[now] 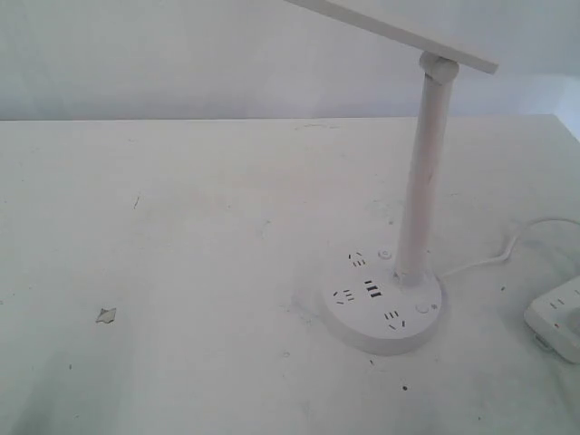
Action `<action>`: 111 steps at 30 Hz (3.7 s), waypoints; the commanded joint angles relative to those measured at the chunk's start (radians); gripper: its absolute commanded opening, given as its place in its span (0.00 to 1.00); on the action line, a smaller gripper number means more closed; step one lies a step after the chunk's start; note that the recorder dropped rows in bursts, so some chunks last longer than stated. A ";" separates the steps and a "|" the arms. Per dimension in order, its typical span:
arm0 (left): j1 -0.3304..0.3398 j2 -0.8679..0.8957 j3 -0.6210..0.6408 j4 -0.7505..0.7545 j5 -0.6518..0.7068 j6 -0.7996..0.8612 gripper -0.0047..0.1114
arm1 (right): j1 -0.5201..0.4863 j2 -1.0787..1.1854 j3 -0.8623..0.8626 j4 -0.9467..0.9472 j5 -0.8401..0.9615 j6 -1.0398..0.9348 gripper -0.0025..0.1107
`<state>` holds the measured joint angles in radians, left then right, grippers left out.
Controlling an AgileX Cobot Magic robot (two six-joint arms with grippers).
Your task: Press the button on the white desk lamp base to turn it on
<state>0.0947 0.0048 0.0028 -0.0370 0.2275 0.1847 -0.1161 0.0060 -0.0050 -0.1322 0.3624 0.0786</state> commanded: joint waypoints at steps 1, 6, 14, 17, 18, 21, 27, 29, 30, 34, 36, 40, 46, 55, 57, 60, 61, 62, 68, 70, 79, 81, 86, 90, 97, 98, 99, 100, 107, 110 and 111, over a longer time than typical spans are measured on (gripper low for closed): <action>0.002 -0.005 -0.003 -0.005 -0.002 -0.001 0.05 | 0.005 -0.006 0.005 0.000 -0.011 0.005 0.02; 0.002 -0.005 -0.003 -0.005 -0.002 -0.001 0.05 | 0.005 -0.006 0.005 -0.069 -0.053 -0.006 0.02; 0.002 -0.005 -0.003 -0.005 -0.002 -0.001 0.05 | 0.005 -0.006 0.005 -0.161 -0.162 -0.163 0.02; 0.002 -0.005 -0.003 -0.005 -0.002 -0.001 0.05 | 0.005 -0.006 0.005 -0.132 -0.435 -0.167 0.02; 0.002 -0.005 -0.003 -0.005 -0.002 -0.001 0.05 | 0.005 -0.006 0.005 -0.090 -0.550 -0.114 0.02; 0.002 -0.005 -0.003 -0.005 -0.002 -0.001 0.05 | 0.005 -0.006 0.005 -0.012 -0.761 0.115 0.02; 0.002 -0.005 -0.003 -0.005 -0.002 -0.001 0.05 | 0.005 -0.006 0.005 -0.009 -1.000 0.379 0.02; 0.002 -0.005 -0.003 -0.005 -0.002 -0.001 0.05 | 0.005 -0.006 0.005 -0.004 -1.001 0.486 0.02; 0.002 -0.005 -0.003 -0.005 -0.002 -0.001 0.05 | 0.005 -0.006 0.005 -0.004 -0.994 0.530 0.02; 0.002 -0.005 -0.003 -0.005 -0.002 -0.001 0.05 | 0.005 0.064 -0.066 -0.590 -0.983 0.852 0.02; 0.002 -0.005 -0.003 -0.005 -0.002 -0.001 0.05 | 0.005 0.181 -0.132 -0.875 -1.020 1.021 0.02; 0.002 -0.005 -0.003 -0.005 -0.002 -0.001 0.05 | 0.005 0.479 -0.173 -0.988 -1.028 1.091 0.02; 0.002 -0.005 -0.003 -0.005 -0.002 -0.001 0.05 | 0.005 0.750 -0.173 -1.004 -1.024 1.035 0.02; 0.002 -0.005 -0.003 -0.005 -0.002 -0.001 0.05 | 0.052 1.049 -0.173 -0.983 -1.034 0.956 0.02; 0.002 -0.005 -0.003 -0.005 -0.002 -0.001 0.05 | 0.070 1.090 -0.173 -0.945 -1.007 0.938 0.02; 0.002 -0.005 -0.003 -0.005 -0.002 -0.001 0.05 | 0.094 1.150 -0.173 -0.906 -0.995 0.903 0.02; 0.002 -0.005 -0.003 -0.005 -0.002 -0.001 0.05 | 0.099 1.167 -0.173 -0.884 -0.995 0.890 0.02; 0.002 -0.005 -0.003 -0.005 -0.002 -0.001 0.05 | 0.105 1.184 -0.173 -0.863 -0.995 0.883 0.02; 0.002 -0.005 -0.003 -0.005 -0.002 -0.001 0.05 | 0.110 1.273 -0.179 -0.721 -0.995 0.857 0.02; 0.002 -0.005 -0.003 -0.005 -0.002 -0.001 0.05 | 0.110 1.305 -0.192 -0.716 -0.995 0.857 0.02; 0.002 -0.005 -0.003 -0.005 -0.002 -0.001 0.05 | 0.110 1.451 -0.275 -0.709 -0.995 0.857 0.02; 0.002 -0.005 -0.003 -0.005 -0.002 -0.001 0.05 | 0.110 1.486 -0.279 -0.709 -0.995 0.857 0.02; 0.002 -0.005 -0.003 -0.005 -0.002 -0.001 0.05 | 0.110 1.560 -0.298 -0.701 -0.999 0.810 0.02; 0.002 -0.005 -0.003 -0.005 -0.002 -0.001 0.05 | 0.110 1.598 -0.314 -0.699 -0.997 0.808 0.02; 0.002 -0.005 -0.003 -0.005 -0.002 -0.001 0.05 | 0.110 1.604 -0.322 -0.644 -0.992 0.741 0.02; 0.002 -0.005 -0.003 -0.005 -0.002 -0.001 0.05 | 0.110 1.604 -0.322 -0.632 -0.992 0.726 0.02; 0.002 -0.005 -0.003 -0.005 -0.002 -0.001 0.05 | 0.110 1.604 -0.322 -0.623 -0.992 0.722 0.02; 0.002 -0.005 -0.003 -0.005 -0.002 -0.001 0.05 | 0.110 1.604 -0.322 -0.620 -0.992 0.712 0.02; 0.002 -0.005 -0.003 -0.005 -0.002 -0.001 0.05 | 0.110 1.604 -0.322 -0.562 -0.992 0.652 0.02; 0.002 -0.005 -0.003 -0.005 -0.002 -0.001 0.05 | 0.110 1.604 -0.323 -0.543 -0.996 0.630 0.02; 0.002 -0.005 -0.003 -0.005 -0.002 -0.001 0.05 | 0.110 1.604 -0.324 -0.543 -0.998 0.630 0.02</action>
<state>0.0947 0.0048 0.0028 -0.0370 0.2275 0.1847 -0.0088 1.6080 -0.3211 -0.6929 -0.6298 0.7333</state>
